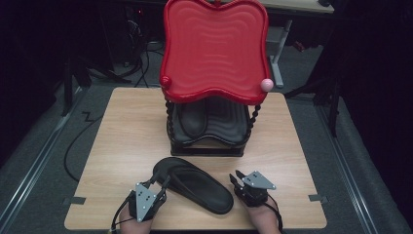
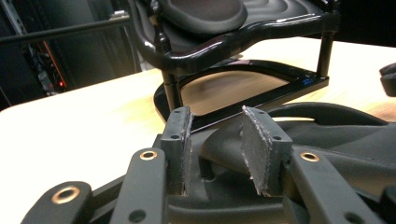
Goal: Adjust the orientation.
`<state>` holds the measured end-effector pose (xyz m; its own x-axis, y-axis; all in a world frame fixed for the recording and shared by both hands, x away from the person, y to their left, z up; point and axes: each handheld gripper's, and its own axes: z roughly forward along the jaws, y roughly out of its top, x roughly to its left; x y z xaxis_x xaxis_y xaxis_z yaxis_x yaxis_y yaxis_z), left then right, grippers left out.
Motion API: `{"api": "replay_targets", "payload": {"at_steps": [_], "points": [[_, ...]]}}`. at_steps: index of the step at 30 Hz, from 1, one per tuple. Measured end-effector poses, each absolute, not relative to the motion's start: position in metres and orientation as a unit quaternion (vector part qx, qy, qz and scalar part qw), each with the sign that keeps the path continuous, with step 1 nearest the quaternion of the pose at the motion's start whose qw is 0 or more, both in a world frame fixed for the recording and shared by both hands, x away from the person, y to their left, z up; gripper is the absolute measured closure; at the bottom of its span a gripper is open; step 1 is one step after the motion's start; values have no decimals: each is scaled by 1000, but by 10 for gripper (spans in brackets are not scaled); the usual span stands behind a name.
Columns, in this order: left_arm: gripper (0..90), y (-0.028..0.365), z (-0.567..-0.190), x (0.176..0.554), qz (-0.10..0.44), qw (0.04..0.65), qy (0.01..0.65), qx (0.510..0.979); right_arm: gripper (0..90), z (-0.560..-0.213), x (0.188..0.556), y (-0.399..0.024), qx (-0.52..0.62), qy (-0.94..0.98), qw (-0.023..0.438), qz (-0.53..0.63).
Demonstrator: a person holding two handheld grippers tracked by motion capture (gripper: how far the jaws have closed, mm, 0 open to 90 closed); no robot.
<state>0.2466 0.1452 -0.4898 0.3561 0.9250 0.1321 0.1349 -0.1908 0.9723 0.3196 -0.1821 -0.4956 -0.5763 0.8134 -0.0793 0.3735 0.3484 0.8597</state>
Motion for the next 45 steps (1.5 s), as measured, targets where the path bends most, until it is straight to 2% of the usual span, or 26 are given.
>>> {"api": "replay_targets", "payload": {"at_steps": [4, 9, 24, 29, 40, 42, 43, 45], "points": [[634, 146, -494, 248, 386, 488, 416, 663, 765, -501, 330, -174, 376, 792, 244, 414], [629, 148, -496, 251, 387, 483, 410, 669, 780, -506, 328, -167, 364, 805, 233, 407], [575, 153, -488, 259, 380, 493, 430, 654, 809, -506, 294, -153, 325, 823, 214, 414], [575, 144, -488, 251, 374, 492, 420, 665, 897, -506, 287, -144, 312, 829, 216, 411], [510, 138, -495, 244, 370, 467, 423, 683, 889, -507, 260, -100, 242, 852, 177, 430], [498, 142, -496, 242, 371, 460, 429, 683, 856, -505, 261, -95, 243, 848, 175, 437], [484, 145, -498, 243, 365, 453, 436, 686, 781, -501, 264, -93, 248, 841, 183, 446], [476, 146, -500, 243, 361, 448, 442, 688, 748, -499, 267, -93, 253, 835, 183, 453]]}}
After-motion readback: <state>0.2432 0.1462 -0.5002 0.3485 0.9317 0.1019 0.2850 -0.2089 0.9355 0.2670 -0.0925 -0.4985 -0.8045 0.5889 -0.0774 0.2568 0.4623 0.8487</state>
